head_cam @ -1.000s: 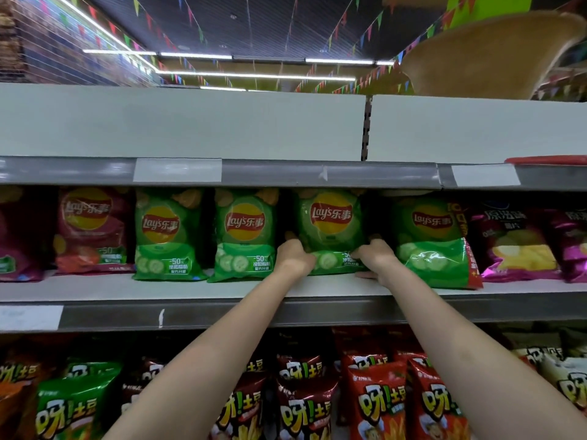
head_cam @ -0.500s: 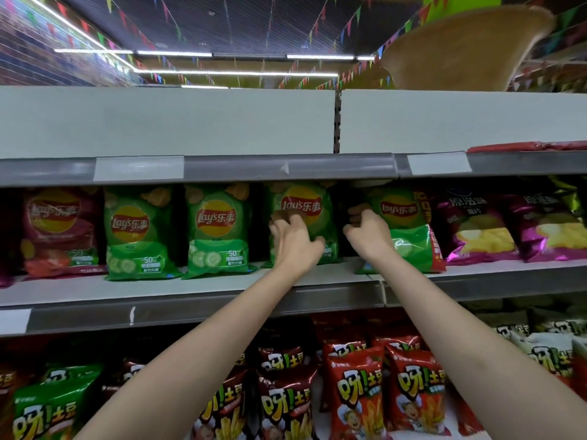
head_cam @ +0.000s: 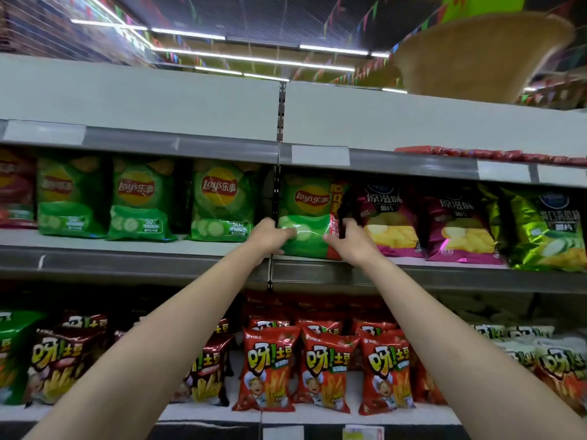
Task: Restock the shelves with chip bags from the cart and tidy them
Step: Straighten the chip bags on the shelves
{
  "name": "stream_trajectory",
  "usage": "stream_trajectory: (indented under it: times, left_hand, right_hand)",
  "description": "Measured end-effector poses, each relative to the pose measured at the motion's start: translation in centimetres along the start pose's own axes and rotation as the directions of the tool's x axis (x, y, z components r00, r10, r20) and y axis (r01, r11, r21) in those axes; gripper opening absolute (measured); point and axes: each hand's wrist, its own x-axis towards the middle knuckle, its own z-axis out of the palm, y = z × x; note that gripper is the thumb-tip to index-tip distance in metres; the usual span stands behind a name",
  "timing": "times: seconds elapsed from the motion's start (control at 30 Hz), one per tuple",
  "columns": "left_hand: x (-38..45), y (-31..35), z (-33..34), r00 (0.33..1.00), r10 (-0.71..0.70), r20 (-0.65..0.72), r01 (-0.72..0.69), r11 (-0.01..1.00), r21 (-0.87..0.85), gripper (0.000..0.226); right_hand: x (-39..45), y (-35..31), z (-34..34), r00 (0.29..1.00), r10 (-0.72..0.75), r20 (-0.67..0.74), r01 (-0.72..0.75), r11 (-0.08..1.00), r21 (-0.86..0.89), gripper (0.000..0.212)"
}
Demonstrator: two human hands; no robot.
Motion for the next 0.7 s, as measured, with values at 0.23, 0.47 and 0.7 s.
stream_trajectory:
  times: [0.23,0.47,0.7]
  left_hand:
    - [-1.4,1.2,0.8,0.992,-0.122,-0.026,0.110,0.955,-0.274,0.061]
    - [0.8,0.9,2.1,0.987,-0.161,0.008,0.155,0.940,-0.304,0.054]
    - [3.7,0.4,3.4,0.988,-0.140,-0.071,0.132,0.986,-0.104,0.054]
  right_hand:
    - [2.4,1.3,0.7,0.990,0.111,0.086,-0.132,0.941,0.311,0.051]
    - [4.1,2.1,0.9,0.990,0.120,0.073,-0.140,0.895,0.423,0.048]
    - [6.3,1.9,1.6,0.985,0.149,0.082,-0.168,0.925,0.341,0.055]
